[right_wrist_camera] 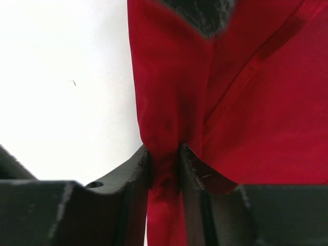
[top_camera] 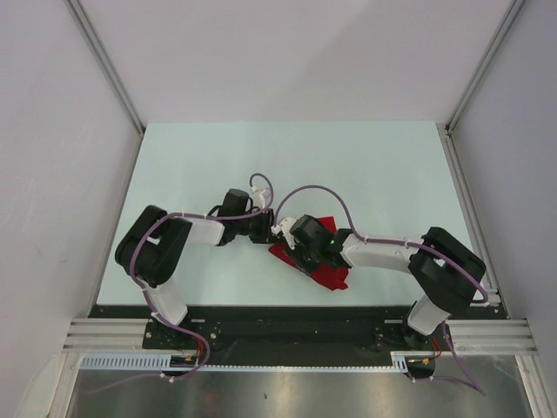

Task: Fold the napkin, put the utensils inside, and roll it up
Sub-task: Roll the napkin with the utensil

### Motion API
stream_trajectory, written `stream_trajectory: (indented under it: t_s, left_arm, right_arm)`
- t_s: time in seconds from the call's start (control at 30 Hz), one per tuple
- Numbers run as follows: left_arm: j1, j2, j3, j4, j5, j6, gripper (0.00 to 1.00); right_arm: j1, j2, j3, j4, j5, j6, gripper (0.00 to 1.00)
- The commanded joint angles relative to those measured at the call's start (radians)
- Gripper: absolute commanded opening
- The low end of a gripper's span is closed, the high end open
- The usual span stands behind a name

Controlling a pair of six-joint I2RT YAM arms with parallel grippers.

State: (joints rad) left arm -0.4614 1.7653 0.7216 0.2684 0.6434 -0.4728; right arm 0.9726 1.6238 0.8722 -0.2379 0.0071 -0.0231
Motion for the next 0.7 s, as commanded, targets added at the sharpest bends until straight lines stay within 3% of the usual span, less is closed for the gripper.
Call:
stream_trajectory:
  t_s: [0.0,0.07,0.17,0.4,0.67]
  left_arm:
    - [0.012,-0.085,0.045,-0.017,-0.019,-0.010,0.50]
    - [0.030,-0.116,0.048,-0.029,-0.036,-0.007,0.59]
    - [0.061,-0.177,0.033,-0.046,-0.071,-0.004,0.64]
    - [0.079,-0.256,-0.071,0.052,-0.036,0.020,0.64]
    - [0.055,-0.195,-0.106,0.190,0.035,0.011,0.61]
  right_arm:
    - [-0.067,0.058,-0.019,-0.021,-0.292,0.087,0.29]
    - [-0.116,0.057,-0.039,0.003,-0.360,0.112,0.27]
    - [-0.179,0.056,-0.070,0.043,-0.502,0.141,0.25]
    - [-0.322,0.080,-0.160,0.195,-0.711,0.235,0.23]
    - [-0.452,0.186,-0.217,0.341,-0.887,0.316,0.20]
